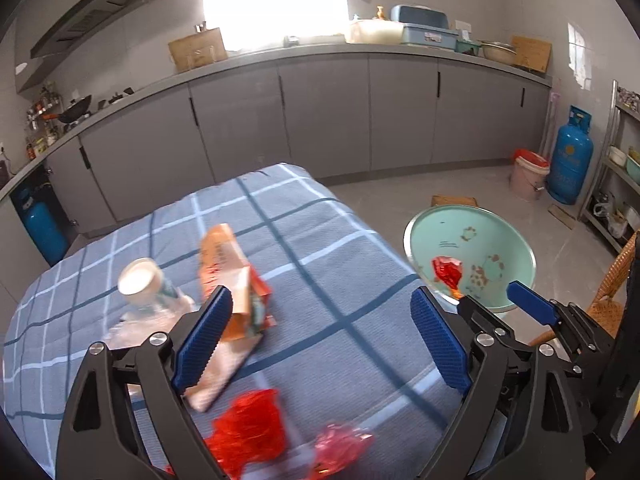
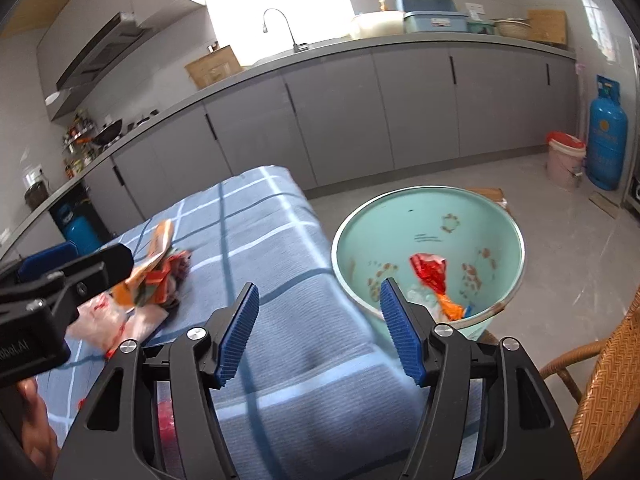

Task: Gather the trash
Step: 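Move both tools back over the remaining trash on the table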

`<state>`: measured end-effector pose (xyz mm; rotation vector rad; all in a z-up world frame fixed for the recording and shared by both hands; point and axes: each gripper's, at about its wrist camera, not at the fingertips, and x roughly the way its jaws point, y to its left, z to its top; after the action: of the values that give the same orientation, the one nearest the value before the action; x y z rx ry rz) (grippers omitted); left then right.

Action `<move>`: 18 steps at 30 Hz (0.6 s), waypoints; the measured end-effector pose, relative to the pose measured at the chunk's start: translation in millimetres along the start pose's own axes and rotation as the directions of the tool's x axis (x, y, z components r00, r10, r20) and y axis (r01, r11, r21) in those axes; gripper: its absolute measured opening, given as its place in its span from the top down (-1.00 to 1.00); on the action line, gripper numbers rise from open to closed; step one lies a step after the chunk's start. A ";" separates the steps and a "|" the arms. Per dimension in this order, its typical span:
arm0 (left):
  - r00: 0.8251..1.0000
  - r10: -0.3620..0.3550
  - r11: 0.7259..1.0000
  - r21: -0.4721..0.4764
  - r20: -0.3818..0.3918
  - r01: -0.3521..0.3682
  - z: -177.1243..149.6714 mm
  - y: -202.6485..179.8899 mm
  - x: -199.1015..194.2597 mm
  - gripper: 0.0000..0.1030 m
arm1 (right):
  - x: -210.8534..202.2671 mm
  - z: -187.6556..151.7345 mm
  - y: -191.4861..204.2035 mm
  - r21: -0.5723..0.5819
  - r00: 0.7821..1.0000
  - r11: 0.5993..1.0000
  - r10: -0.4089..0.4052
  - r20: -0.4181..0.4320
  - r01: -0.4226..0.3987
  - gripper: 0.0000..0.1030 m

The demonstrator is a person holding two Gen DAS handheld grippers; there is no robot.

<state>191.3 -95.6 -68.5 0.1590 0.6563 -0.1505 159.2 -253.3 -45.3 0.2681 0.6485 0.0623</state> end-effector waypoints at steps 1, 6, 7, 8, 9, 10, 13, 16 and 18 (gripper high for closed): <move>1.000 0.013 1.000 -0.006 0.003 -0.013 -2.9 9.7 -3.0 -0.75 | -1.0 -2.1 5.5 -0.010 1.000 1.000 0.005 -0.005 -0.005 -0.24; 0.999 0.052 0.998 -0.042 -0.003 -0.052 -18.3 43.2 -15.0 -0.75 | -8.1 -12.8 25.5 -0.025 0.999 0.999 0.041 -0.029 -0.041 -0.27; 0.998 0.059 0.997 -0.045 -0.005 -0.059 -22.3 49.1 -17.0 -0.75 | -9.7 -15.9 30.4 -0.034 0.998 0.998 0.044 -0.035 -0.045 -0.27; 0.998 0.065 0.997 -0.048 -0.006 -0.065 -25.8 52.5 -19.3 -0.75 | -10.1 -18.5 34.9 -0.040 0.998 0.998 0.048 -0.042 -0.050 -0.27; 0.997 0.070 0.996 -0.051 -0.009 -0.071 -29.3 56.9 -21.2 -0.76 | -10.5 -21.0 39.4 -0.045 0.997 0.997 0.055 -0.050 -0.057 -0.27; 0.997 0.076 0.995 -0.057 -0.017 -0.077 -34.0 62.5 -22.8 -0.77 | -11.0 -23.4 43.3 -0.048 0.996 0.997 0.063 -0.056 -0.066 -0.27; 0.995 0.097 0.993 -0.068 -0.036 -0.099 -48.6 77.4 -26.7 -0.77 | -13.1 -32.1 58.2 -0.061 0.992 0.993 0.092 -0.083 -0.097 -0.27; 0.992 0.119 0.989 -0.085 -0.052 -0.123 -60.0 91.7 -28.1 -0.78 | -15.3 -40.8 71.4 -0.071 0.987 0.989 0.124 -0.107 -0.132 -0.28; 0.988 0.140 0.985 -0.092 -0.062 -0.145 -68.1 99.5 -29.7 -0.78 | -17.8 -46.1 78.1 -0.078 0.983 0.986 0.139 -0.121 -0.149 -0.28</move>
<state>146.5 17.5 -93.5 0.1175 0.7040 0.0232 119.2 -170.0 -49.2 0.2287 0.7383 0.2462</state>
